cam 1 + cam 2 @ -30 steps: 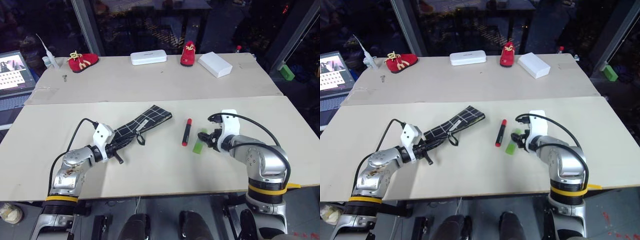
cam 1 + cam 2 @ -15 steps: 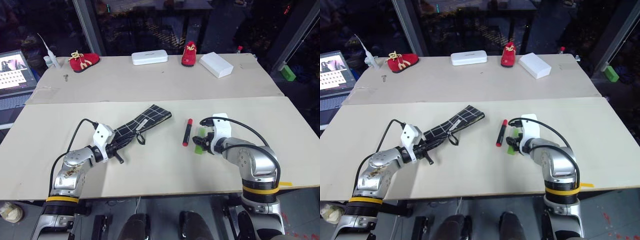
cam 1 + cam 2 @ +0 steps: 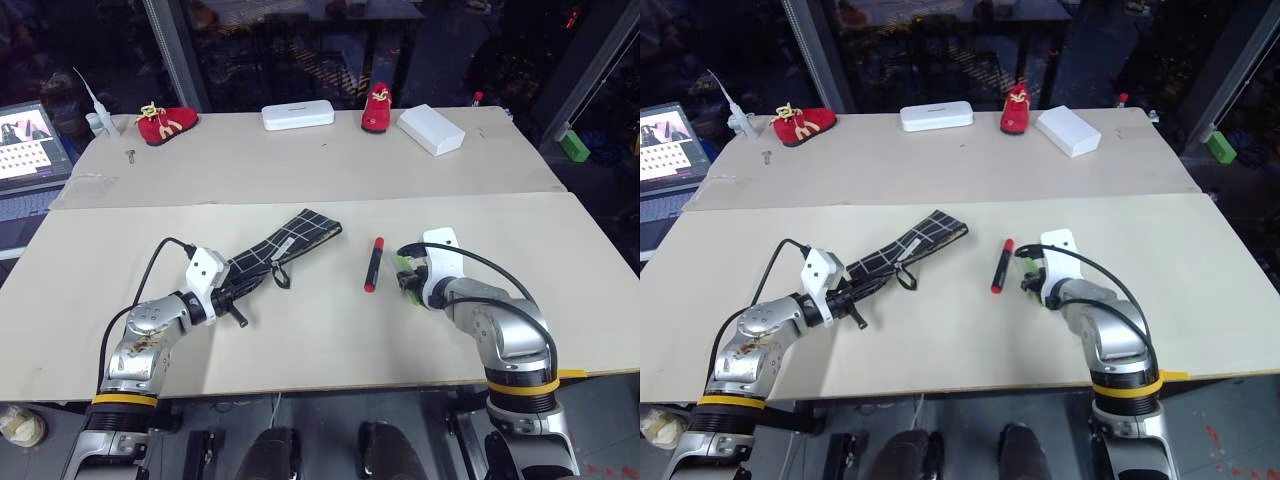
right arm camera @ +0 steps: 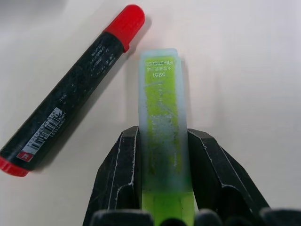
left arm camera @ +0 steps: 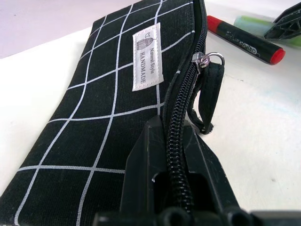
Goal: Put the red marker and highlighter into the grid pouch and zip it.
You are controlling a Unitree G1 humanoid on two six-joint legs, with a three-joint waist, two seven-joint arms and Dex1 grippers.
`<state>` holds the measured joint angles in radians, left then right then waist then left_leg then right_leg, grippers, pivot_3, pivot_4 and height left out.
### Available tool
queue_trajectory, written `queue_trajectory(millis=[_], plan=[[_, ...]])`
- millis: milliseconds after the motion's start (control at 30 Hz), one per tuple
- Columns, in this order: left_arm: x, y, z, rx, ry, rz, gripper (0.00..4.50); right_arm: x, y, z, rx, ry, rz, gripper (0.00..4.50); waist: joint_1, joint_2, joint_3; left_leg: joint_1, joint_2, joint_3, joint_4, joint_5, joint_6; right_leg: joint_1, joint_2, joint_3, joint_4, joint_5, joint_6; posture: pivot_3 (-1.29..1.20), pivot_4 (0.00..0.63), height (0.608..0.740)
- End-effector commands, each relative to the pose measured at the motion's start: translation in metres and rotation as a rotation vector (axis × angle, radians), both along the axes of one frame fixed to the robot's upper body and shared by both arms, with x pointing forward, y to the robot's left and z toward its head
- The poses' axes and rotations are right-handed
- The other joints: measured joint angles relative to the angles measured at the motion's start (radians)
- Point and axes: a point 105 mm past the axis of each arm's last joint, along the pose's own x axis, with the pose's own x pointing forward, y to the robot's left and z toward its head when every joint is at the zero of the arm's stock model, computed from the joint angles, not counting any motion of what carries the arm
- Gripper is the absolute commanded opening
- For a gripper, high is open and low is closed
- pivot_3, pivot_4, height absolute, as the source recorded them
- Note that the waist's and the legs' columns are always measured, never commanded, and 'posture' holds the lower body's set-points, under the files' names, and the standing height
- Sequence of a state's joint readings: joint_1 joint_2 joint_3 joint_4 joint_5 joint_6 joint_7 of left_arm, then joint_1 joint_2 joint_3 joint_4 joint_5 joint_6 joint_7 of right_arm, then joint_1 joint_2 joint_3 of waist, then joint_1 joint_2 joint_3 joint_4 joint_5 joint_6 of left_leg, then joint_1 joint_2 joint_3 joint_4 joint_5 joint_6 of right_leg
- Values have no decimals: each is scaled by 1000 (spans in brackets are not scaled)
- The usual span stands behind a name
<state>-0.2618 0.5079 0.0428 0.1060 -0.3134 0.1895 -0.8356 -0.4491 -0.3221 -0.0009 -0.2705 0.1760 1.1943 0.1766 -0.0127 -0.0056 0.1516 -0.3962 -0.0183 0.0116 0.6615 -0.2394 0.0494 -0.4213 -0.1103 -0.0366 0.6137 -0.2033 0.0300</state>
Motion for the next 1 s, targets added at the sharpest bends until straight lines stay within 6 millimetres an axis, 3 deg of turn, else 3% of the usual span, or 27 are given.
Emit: queue_trajectory(millis=[33,100,300,400,600,767,1000], plan=[[0,1,14,0,-49,-4,0,2,-8,6,-49,-42,-11,1014,0,0,0,0,0,0,0,0,0,0,0,0,0,0,0,0,150,740],[0,1,15,0,-49,-5,0,4,-8,9,-56,-54,0,1014,1,0,0,0,0,0,0,0,0,0,0,0,0,0,0,0,150,740],[-1,0,15,4,-39,-25,0,15,16,97,-76,-465,283,1014,-2,0,0,-1,0,0,0,0,0,-1,0,0,-1,0,0,0,150,740],[0,-2,15,6,-36,-35,0,2,36,116,-196,-592,542,1014,-1,0,0,-1,0,0,0,0,0,-1,1,0,-1,0,0,0,150,740],[0,-7,17,7,-37,-58,0,-20,65,96,-413,-592,921,1014,-2,0,0,-1,1,0,0,0,0,0,1,0,-2,0,0,0,150,740],[-3,-12,17,14,-37,-78,0,-14,75,87,-477,-583,988,1014,1,0,0,-1,1,0,1,0,0,0,1,0,-1,0,0,0,150,740],[-5,-15,20,22,-45,-91,0,2,67,82,-540,-563,945,1014,2,0,0,-1,1,0,1,0,0,-1,1,0,-1,0,0,0,150,740]])
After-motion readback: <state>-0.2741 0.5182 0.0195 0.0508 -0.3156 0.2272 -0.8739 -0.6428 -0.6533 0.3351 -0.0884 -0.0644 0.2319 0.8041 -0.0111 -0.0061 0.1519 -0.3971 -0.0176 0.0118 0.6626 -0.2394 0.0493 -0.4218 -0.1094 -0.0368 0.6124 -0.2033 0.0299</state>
